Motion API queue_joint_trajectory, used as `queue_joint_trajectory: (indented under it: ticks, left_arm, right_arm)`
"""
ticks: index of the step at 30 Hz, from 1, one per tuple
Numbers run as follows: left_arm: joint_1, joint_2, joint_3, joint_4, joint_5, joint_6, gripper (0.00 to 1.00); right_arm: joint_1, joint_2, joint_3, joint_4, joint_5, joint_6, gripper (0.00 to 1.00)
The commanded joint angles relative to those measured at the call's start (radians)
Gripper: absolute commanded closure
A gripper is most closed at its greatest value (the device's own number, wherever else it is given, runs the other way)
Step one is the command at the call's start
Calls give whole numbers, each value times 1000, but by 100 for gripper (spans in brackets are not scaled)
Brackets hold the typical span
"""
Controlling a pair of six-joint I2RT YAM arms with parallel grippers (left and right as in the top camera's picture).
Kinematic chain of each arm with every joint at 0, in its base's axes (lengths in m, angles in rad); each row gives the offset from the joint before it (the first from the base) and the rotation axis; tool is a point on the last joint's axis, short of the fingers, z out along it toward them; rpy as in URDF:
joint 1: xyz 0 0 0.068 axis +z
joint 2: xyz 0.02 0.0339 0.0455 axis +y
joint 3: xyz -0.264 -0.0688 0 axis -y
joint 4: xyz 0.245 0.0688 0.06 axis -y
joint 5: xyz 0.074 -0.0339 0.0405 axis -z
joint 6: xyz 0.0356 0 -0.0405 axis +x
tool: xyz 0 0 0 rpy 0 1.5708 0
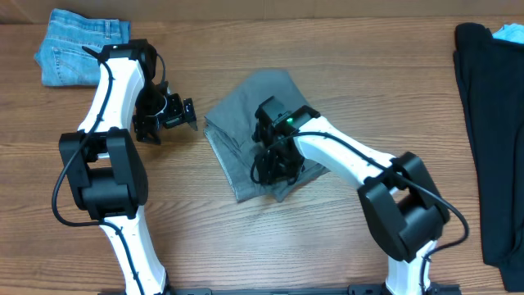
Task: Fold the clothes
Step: 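Fold the shorts upward with the right gripper and press flat, then release the shorts and lift the right gripper away to the upper right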
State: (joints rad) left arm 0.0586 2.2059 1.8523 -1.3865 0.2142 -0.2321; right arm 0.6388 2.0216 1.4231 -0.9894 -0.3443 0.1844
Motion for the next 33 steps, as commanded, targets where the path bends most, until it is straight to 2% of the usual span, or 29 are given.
queue_joint_trajectory:
  ticks: [1,7,11,14,15,16,17,18,24,31,33]
  left_arm:
    - [-7,-35,18,2,16,20,0]
    - [-8,-35,18,5,16,19,0]
    - [-8,-35,18,3,21,21,0]
    - [-9,-35,18,2,82,56,0]
    - [-10,-35,18,5,126,82,0]
    - [-12,-35,18,8,156,98,0]
    - [-14,-35,18,8,172,103,0]
    - [-16,-35,18,-1,172,105,0]
    - [-16,-41,18,-74,172,102,0]
    - [-68,-97,15,-87,167,82,0]
    - [-100,-130,14,-87,124,35,0]
  right_arm:
    - [13,19,-4,-3,-122,33,79]
    - [72,19,-3,46,-177,57,96]
    - [71,-5,25,63,-141,104,96]
    - [47,-72,93,20,-13,105,96]
    - [34,-101,128,-10,54,105,92]
    - [20,-122,159,-36,108,105,81]
    - [3,-142,191,-62,159,105,50]
    - [-30,-165,237,-93,217,105,0]
    - [-231,-187,377,-178,246,126,0]
    - [-512,-185,383,-185,142,127,0]
    - [-580,-185,383,-196,138,127,0]
